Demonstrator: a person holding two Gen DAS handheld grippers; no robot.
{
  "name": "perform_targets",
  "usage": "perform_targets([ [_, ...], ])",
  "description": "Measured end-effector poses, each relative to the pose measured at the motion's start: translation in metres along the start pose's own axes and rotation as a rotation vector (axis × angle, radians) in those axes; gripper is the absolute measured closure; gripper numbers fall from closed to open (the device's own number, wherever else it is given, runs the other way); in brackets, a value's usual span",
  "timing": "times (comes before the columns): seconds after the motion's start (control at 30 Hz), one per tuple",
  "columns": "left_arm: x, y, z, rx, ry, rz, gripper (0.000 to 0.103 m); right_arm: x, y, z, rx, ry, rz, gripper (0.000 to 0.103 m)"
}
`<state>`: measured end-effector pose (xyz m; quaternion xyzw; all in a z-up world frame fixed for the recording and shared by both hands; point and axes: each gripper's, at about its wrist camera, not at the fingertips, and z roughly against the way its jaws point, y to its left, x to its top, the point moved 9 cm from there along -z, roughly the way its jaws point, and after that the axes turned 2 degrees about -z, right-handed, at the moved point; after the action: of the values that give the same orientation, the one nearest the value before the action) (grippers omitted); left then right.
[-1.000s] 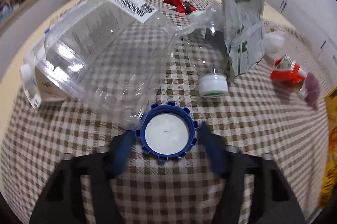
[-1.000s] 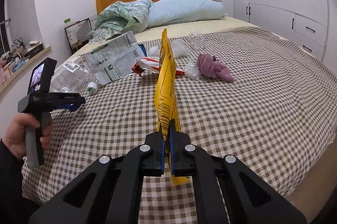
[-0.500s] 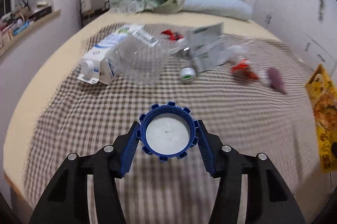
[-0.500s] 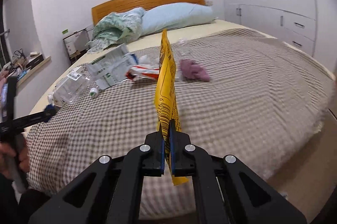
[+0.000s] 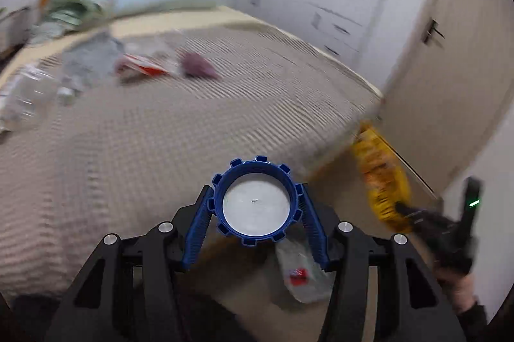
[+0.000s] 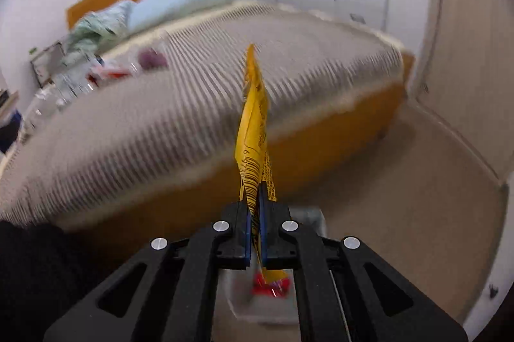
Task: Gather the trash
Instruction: 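Carry the yellow bag and blue cap to the bin and release both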
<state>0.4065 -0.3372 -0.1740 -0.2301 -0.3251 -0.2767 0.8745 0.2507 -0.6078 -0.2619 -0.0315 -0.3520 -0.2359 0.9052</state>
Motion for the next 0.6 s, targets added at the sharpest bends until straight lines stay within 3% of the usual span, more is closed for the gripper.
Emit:
perform_targets([
  [0.2, -0.045, -0.045, -0.071, -0.016, 0.189, -0.103, 0.052, -0.098, -0.037, -0.107, -0.012, 0.281, -0.068, 0.099],
  [0.33, -0.075, -0.055, -0.118, 0.007, 0.316, -0.123, 0.052, -0.138, -0.055, -0.177, -0.051, 0.378, -0.114, 0.098],
  [0.37, -0.080, -0.056, -0.126, 0.014, 0.339, -0.122, 0.052, -0.149, -0.060, -0.198, -0.053, 0.415, -0.125, 0.085],
  [0.4, -0.085, -0.058, -0.138, 0.022, 0.370, -0.117, 0.052, -0.157, -0.069, -0.209, -0.076, 0.444, -0.120, 0.054],
  [0.43, -0.092, -0.064, -0.146, 0.016, 0.389, -0.110, 0.052, -0.164, -0.079, -0.219, -0.154, 0.468, -0.107, 0.041],
  [0.47, -0.096, -0.070, -0.157, 0.005, 0.411, -0.107, 0.052, -0.164, -0.083, -0.222, -0.178, 0.468, -0.110, 0.039],
  [0.6, -0.110, -0.089, -0.187, -0.007, 0.467, -0.142, 0.052, -0.149, -0.094, -0.195, -0.123, 0.347, -0.205, 0.039],
])
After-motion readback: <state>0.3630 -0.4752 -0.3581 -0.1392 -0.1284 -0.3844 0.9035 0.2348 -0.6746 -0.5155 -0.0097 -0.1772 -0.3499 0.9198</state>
